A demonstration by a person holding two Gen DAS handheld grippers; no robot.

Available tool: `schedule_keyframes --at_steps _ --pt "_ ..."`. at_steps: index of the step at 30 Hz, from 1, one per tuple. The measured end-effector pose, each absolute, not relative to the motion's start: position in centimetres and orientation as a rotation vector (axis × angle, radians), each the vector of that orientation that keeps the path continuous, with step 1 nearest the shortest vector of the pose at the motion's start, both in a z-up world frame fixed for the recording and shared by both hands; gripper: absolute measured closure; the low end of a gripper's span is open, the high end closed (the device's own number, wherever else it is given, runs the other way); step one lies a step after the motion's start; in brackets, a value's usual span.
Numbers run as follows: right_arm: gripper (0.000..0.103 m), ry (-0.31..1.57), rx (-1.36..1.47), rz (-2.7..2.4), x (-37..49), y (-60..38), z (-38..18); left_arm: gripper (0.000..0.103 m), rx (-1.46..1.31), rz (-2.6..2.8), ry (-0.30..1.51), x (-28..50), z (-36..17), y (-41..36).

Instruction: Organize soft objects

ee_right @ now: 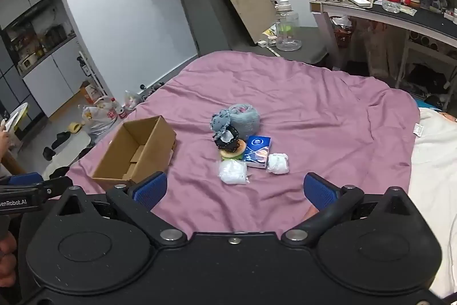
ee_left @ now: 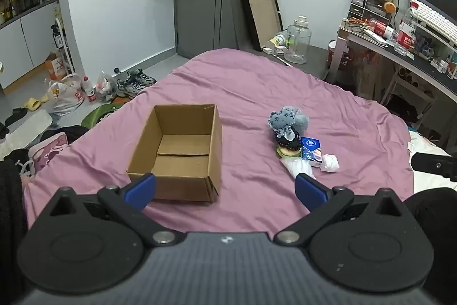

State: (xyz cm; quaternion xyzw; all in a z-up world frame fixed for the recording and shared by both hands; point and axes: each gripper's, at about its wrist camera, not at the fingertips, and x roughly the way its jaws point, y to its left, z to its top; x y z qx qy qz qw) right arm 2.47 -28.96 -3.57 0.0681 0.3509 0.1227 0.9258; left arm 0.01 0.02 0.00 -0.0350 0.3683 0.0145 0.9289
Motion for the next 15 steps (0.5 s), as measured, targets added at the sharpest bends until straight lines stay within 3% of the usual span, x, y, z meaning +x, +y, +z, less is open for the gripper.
schedule_keyframes --at_steps 15 --pt "0.000 0.708 0.110 0.261 2.0 -28.8 -3.1 0.001 -0.050 0.026 0.759 -0.5 0.4 -0.4"
